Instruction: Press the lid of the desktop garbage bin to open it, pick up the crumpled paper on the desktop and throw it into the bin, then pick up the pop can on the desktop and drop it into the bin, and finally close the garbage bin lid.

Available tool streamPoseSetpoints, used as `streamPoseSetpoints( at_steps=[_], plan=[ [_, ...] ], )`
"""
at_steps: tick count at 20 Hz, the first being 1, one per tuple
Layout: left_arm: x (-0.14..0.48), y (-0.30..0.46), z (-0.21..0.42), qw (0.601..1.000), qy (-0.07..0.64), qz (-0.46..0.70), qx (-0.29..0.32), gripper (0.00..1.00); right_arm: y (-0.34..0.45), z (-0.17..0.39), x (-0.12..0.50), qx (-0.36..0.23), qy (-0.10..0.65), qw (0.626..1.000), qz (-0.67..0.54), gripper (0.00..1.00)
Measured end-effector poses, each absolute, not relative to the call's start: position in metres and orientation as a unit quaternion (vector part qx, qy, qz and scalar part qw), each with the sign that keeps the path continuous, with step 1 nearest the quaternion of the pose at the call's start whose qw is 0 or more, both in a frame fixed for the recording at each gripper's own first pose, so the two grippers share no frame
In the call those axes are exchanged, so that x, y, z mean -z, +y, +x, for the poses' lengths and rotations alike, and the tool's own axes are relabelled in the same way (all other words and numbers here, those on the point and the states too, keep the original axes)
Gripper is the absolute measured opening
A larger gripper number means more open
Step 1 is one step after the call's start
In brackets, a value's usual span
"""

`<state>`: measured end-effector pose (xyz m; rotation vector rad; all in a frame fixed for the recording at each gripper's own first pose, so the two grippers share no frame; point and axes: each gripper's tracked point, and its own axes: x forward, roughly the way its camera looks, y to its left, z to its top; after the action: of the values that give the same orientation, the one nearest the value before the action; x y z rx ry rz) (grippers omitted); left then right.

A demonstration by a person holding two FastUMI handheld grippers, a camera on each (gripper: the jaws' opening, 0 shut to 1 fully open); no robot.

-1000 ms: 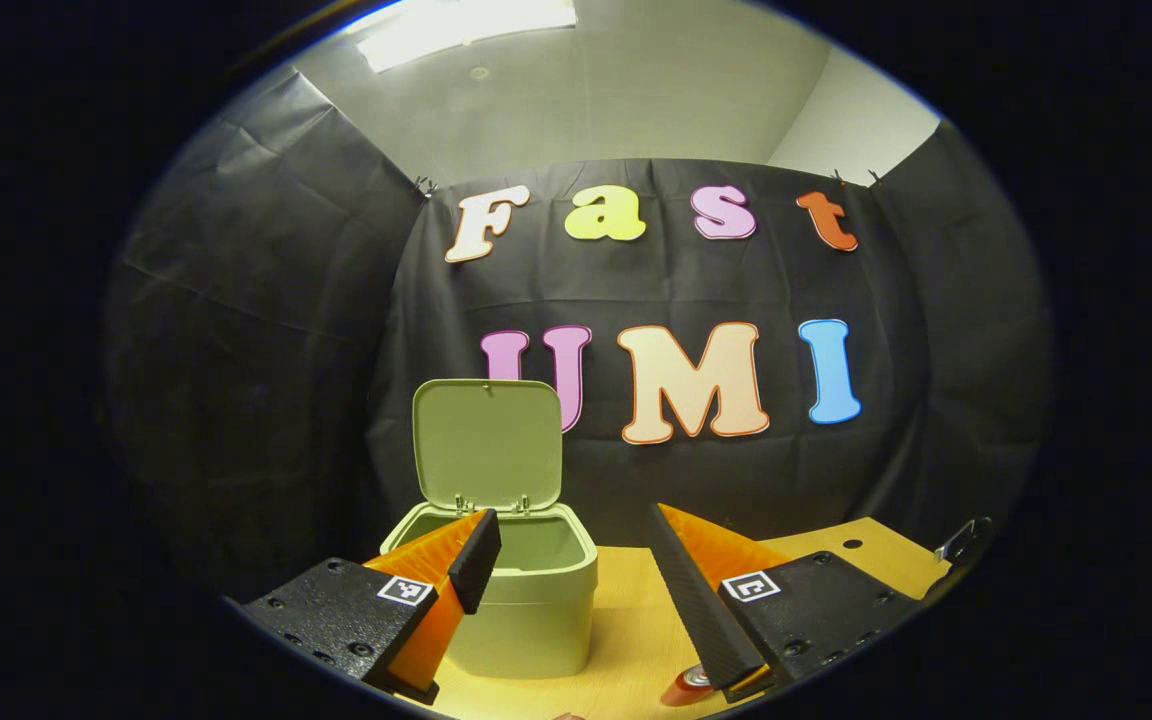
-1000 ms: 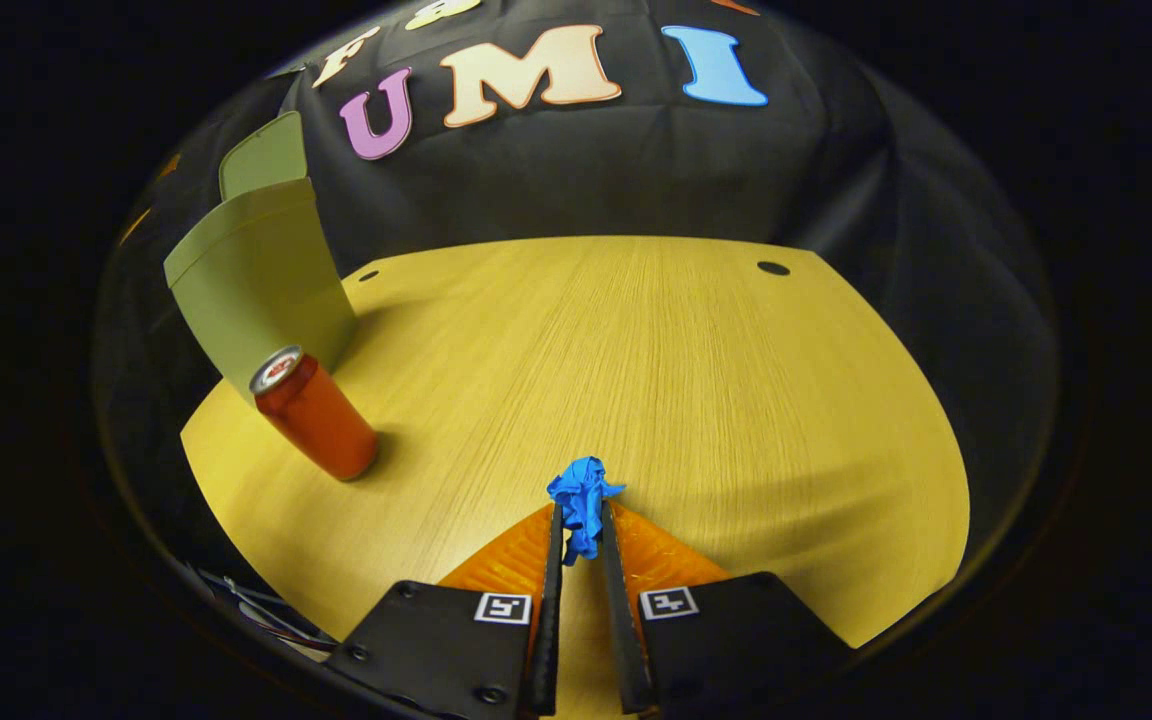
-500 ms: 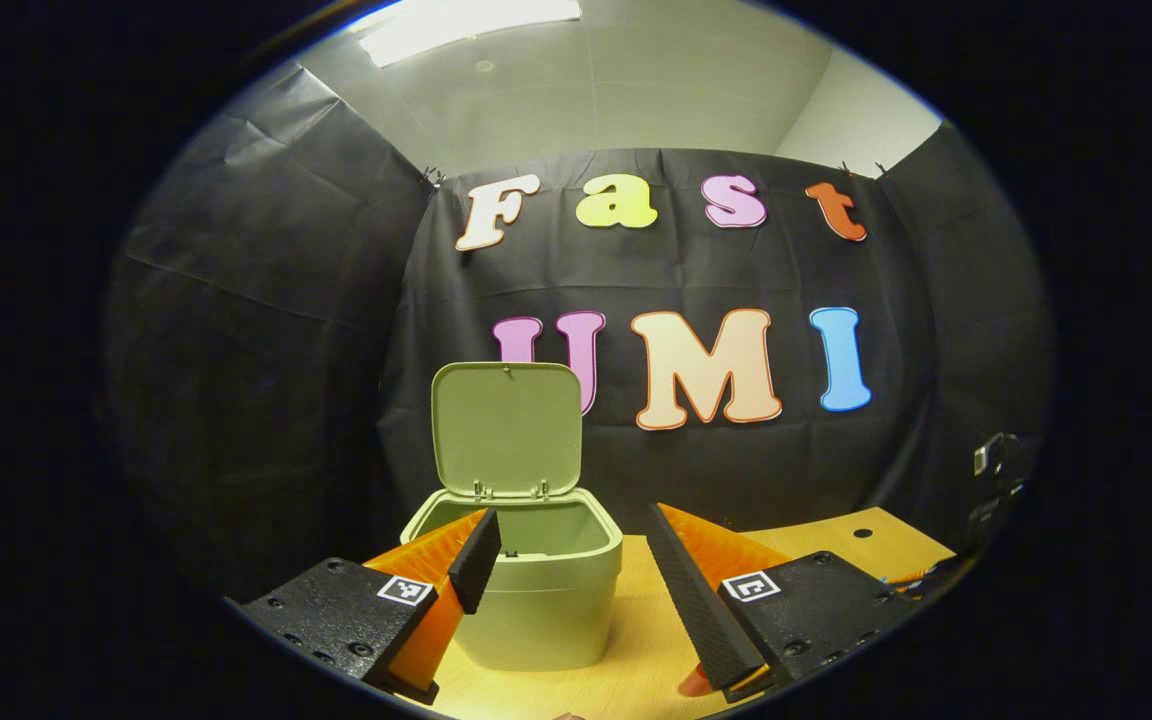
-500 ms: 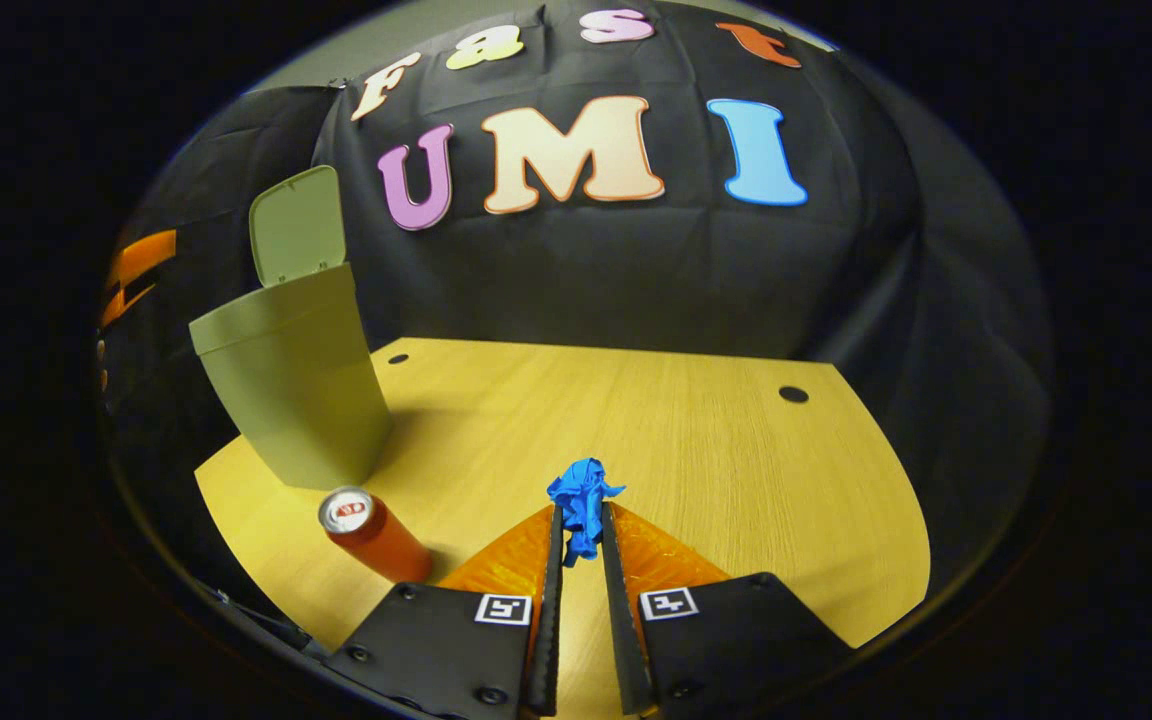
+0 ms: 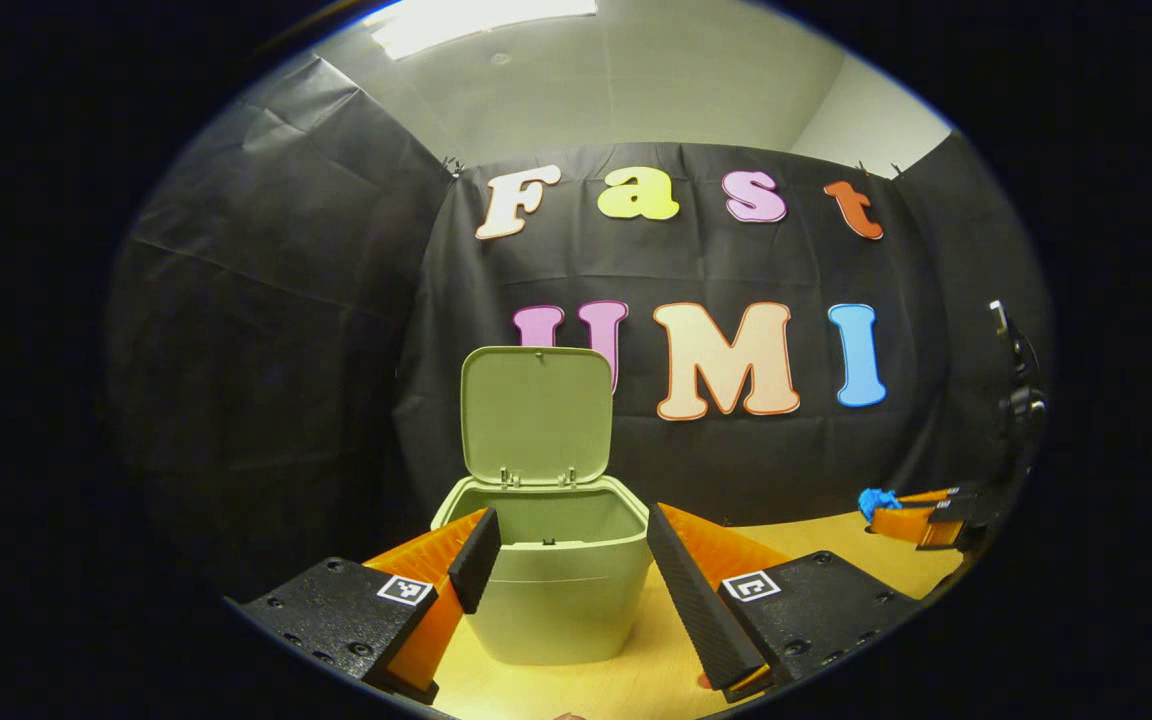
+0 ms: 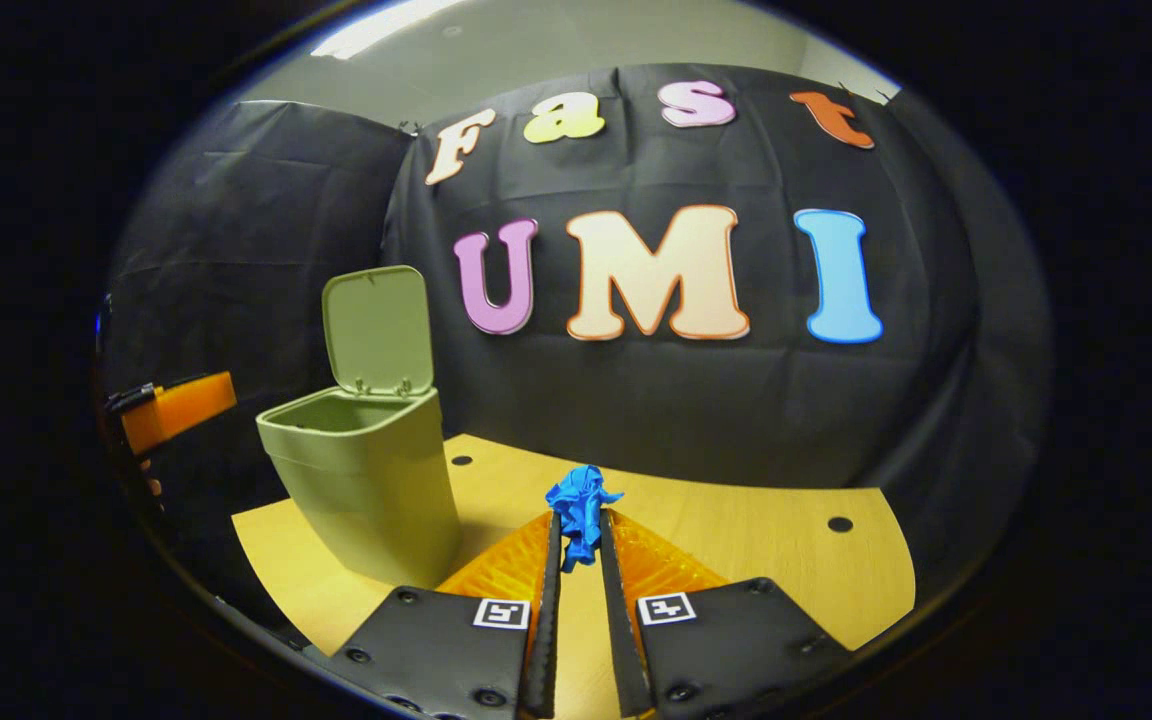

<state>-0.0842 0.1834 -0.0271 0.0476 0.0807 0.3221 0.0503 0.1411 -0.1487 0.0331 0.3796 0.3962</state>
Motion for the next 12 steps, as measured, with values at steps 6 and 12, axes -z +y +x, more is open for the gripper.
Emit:
streamPoseSetpoints(
  at_steps=[6, 12],
  plan=[
    [0.029, 0.206, -0.094, 0.984, 0.043, 0.022, -0.170, 0.90, 0.202, 0.064, 0.109, -0.236, 0.146, 0.960, 0.025, 0.25],
    [0.032, 0.233, -0.109, 0.982, 0.051, 0.032, -0.180, 0.90, 0.270, 0.062, 0.091, -0.277, 0.130, 0.950, 0.053, 0.25]
  ],
)
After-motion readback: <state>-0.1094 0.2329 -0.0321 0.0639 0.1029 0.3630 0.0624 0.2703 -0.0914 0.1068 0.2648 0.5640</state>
